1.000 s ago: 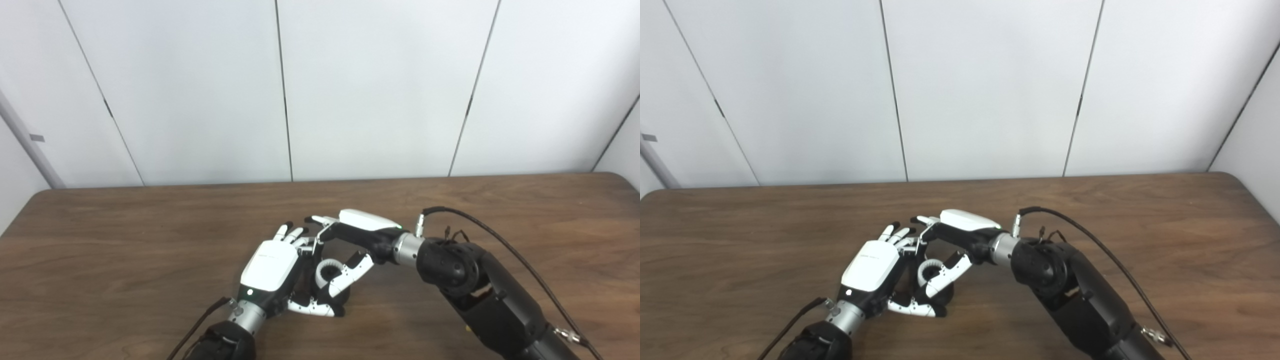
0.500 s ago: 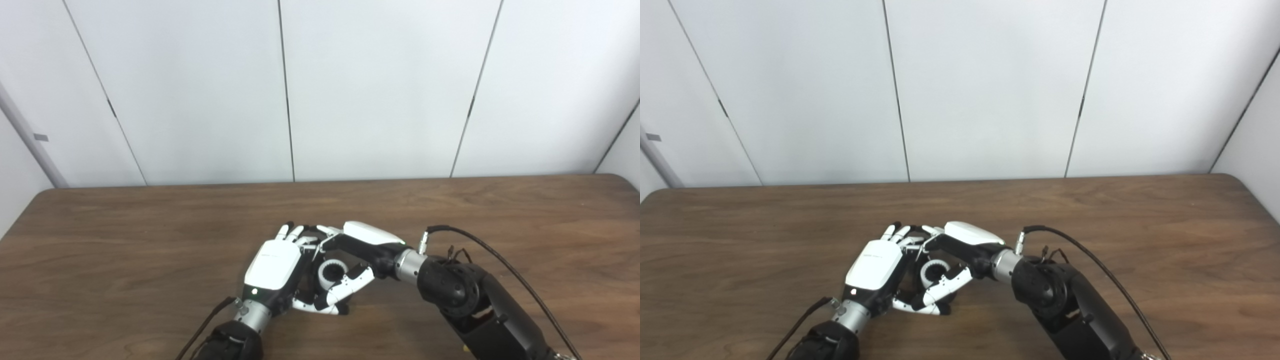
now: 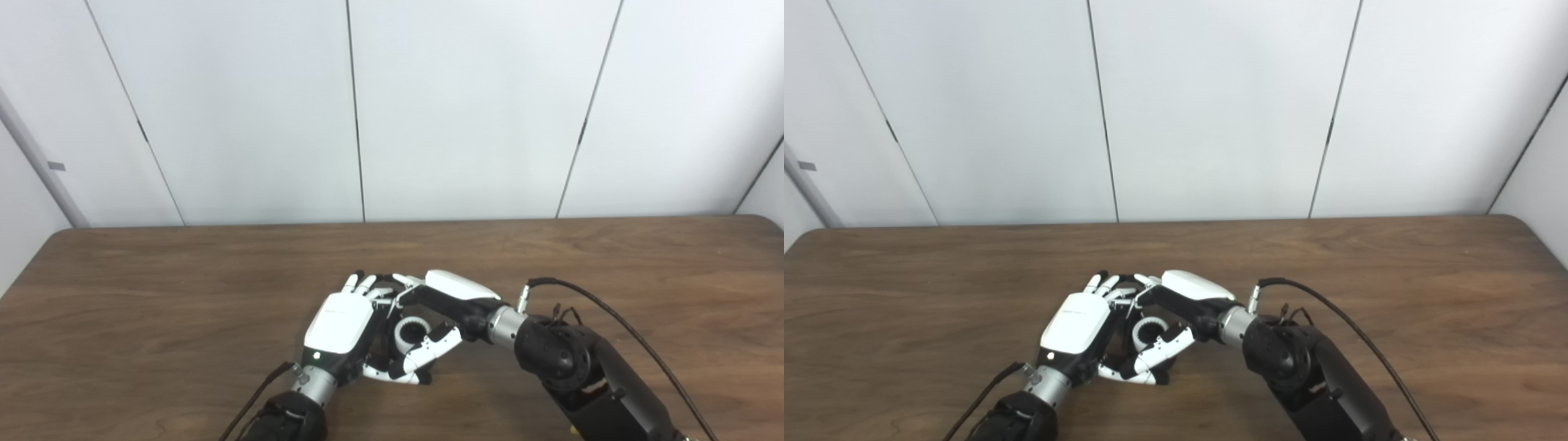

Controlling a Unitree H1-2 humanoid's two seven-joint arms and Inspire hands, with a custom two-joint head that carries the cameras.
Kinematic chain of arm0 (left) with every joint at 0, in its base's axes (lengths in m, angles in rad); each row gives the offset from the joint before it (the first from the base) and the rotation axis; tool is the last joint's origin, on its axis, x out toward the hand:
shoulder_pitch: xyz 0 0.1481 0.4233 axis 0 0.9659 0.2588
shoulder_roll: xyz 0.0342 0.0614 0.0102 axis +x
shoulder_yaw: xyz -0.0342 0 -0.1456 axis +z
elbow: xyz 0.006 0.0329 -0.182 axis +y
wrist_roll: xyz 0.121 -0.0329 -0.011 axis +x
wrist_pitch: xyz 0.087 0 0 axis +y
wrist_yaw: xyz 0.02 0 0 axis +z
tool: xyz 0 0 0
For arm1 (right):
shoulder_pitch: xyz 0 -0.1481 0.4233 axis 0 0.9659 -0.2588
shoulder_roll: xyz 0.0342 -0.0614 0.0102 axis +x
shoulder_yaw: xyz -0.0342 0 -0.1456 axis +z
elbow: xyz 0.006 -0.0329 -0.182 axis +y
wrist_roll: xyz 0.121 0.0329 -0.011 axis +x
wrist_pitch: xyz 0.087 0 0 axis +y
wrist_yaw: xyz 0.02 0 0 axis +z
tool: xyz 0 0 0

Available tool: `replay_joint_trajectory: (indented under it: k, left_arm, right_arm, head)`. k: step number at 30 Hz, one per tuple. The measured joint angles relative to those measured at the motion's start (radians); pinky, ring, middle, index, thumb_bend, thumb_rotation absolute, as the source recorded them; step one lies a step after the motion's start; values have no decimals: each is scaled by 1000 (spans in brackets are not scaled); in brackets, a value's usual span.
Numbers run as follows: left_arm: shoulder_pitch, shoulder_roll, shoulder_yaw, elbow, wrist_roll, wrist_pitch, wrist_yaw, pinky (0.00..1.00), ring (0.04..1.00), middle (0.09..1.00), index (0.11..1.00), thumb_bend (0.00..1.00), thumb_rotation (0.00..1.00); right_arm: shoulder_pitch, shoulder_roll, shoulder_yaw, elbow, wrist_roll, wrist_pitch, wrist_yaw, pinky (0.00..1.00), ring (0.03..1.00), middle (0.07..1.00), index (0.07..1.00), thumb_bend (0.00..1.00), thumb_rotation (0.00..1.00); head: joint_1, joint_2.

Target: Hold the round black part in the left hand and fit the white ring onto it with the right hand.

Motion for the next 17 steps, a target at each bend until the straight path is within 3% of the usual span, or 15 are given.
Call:
replay_joint_trajectory:
  k: [11, 17]
  left_arm:
    - [-21, -29, 6, 41, 0, 1, 0, 1000, 942, 827, 479, 523, 53]
    - [-40, -44, 7, 71, -1, 1, 0, 1000, 940, 828, 479, 522, 53]
  right_arm:
    - [26, -1, -95, -27, 124, -34, -25, 1000, 1000, 1000, 1000, 1000, 577]
    - [70, 3, -88, -84, 177, -45, -23, 1000, 1000, 1000, 977, 1000, 549]
  head:
    - [31, -9]
    - [46, -11]
